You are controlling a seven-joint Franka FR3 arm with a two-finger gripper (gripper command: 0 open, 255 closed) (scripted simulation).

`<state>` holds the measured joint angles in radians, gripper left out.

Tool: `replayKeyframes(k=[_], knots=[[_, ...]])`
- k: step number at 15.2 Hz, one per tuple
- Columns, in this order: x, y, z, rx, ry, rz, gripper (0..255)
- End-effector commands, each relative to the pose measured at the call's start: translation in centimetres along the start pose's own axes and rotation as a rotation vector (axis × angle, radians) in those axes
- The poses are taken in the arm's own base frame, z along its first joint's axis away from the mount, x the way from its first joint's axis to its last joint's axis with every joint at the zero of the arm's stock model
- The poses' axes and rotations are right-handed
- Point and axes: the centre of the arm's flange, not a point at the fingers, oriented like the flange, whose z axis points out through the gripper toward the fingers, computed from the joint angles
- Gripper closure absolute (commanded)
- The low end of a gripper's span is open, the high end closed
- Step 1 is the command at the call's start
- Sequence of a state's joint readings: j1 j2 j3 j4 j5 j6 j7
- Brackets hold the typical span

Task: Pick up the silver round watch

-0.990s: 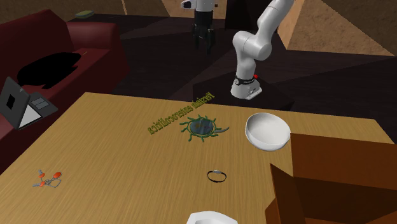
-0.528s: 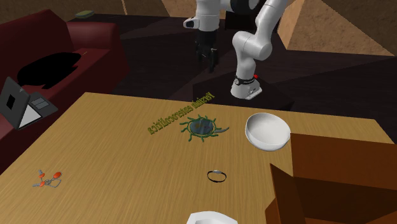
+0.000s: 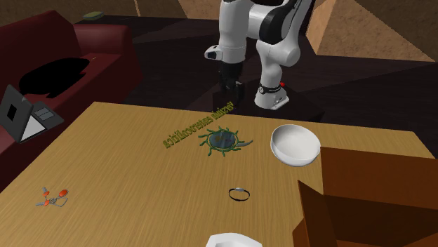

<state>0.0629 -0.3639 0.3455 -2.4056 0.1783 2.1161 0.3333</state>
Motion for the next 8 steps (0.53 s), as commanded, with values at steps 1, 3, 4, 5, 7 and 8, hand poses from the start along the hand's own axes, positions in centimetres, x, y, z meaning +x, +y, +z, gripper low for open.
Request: replayKeyframes(k=[1,3,4,5,7,8], knots=[[1.0,-1.8,1.6,0.001,-0.002,0.014,0],[1.8,-3.8,3.2,0.000,-0.005,0.026,0],[2.3,-4.8,4.0,0.000,-0.006,0.033,0],[2.7,-5.8,4.8,-0.001,-0.007,0.039,0],[3.6,-7.7,6.3,-0.002,-0.010,0.051,0],[4.1,-8.7,7.1,-0.002,-0.011,0.057,0]])
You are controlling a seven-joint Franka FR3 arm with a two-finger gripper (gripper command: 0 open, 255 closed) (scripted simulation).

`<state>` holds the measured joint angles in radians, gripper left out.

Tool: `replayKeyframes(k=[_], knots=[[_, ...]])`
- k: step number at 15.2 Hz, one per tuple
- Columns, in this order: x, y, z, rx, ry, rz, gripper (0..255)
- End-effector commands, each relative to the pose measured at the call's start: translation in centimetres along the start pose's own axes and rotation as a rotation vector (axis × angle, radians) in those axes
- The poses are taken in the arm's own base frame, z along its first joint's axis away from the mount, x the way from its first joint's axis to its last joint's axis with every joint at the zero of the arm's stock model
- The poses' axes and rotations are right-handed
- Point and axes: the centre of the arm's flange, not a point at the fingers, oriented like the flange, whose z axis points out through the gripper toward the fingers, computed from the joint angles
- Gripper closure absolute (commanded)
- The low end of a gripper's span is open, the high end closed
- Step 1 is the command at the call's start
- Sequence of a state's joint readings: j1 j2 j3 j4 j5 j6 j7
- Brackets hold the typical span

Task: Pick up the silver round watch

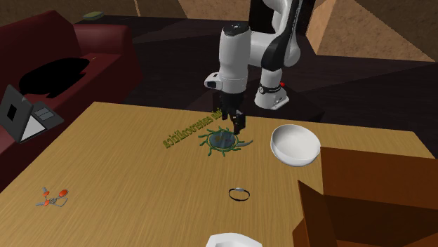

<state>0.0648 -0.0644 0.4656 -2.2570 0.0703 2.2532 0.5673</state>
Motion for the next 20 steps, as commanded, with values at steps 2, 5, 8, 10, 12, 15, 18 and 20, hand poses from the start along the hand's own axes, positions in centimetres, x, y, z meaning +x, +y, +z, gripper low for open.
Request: replayKeyframes(k=[2,5,8,10,12,15,18,20], knots=[[1.1,-3.2,2.6,0.000,-0.004,0.020,0],[2.4,-6.1,5.0,-0.001,-0.008,0.039,0],[3.8,-9.0,7.4,-0.002,-0.012,0.057,0],[4.7,-11.0,8.9,-0.003,-0.014,0.070,0],[5.6,-12.9,10.5,-0.003,-0.017,0.082,0],[6.7,-15.0,12.3,-0.004,-0.020,0.095,0],[6.6,-14.9,13.9,-0.004,-0.020,0.095,0],[6.6,-14.8,14.9,-0.004,-0.020,0.095,0]])
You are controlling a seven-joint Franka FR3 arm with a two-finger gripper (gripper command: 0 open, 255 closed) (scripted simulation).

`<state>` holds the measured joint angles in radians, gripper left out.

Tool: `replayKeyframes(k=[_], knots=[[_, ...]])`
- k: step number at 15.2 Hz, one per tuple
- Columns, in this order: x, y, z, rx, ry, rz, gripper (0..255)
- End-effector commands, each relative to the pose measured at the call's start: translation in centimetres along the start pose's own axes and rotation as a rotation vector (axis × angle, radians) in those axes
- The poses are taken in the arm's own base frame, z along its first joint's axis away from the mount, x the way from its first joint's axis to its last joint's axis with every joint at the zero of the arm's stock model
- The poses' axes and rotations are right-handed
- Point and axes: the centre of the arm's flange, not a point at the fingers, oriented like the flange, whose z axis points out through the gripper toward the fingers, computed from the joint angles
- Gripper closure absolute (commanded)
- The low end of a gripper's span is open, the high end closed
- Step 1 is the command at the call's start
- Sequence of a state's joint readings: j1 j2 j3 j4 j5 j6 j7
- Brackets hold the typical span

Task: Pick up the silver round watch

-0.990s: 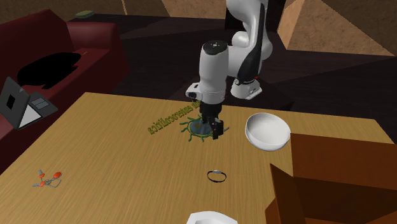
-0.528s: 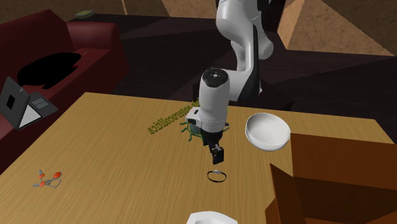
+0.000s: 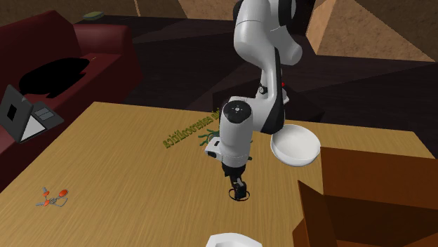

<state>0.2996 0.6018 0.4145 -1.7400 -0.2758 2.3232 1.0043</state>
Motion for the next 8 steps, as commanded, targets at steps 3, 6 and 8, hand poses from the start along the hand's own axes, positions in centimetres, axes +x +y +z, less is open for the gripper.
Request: replayKeyframes(k=[3,6,8], knots=[[0.01,0.10,1.89,0.000,0.000,0.000,0],[-0.02,0.13,1.90,0.000,0.000,0.000,255],[-0.04,0.12,1.91,0.000,0.000,0.000,255]])
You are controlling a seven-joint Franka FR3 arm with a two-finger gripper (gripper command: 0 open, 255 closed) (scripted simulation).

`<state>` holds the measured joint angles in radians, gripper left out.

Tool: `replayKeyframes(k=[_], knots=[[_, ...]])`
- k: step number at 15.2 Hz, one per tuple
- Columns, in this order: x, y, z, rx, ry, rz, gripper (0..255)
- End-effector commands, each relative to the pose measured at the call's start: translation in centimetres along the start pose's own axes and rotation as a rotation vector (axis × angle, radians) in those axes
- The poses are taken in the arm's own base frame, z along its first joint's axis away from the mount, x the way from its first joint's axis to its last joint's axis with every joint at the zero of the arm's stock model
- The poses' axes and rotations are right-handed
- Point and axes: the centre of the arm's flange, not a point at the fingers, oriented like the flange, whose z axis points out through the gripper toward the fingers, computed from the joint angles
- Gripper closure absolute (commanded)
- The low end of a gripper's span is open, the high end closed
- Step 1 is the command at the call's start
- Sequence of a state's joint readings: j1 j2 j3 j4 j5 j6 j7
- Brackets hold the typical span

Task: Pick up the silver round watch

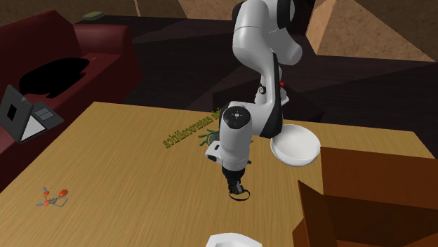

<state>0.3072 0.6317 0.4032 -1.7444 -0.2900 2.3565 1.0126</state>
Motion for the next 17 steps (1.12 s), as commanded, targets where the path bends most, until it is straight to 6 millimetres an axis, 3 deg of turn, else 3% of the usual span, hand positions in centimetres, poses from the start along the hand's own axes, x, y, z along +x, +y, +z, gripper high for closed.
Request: replayKeyframes(k=[1,6,17], knots=[[0.0,0.0,0.0,0.000,0.000,0.000,255],[0.1,0.0,0.0,0.000,0.000,0.000,255],[0.1,-0.3,-5.8,0.000,0.000,0.000,255]])
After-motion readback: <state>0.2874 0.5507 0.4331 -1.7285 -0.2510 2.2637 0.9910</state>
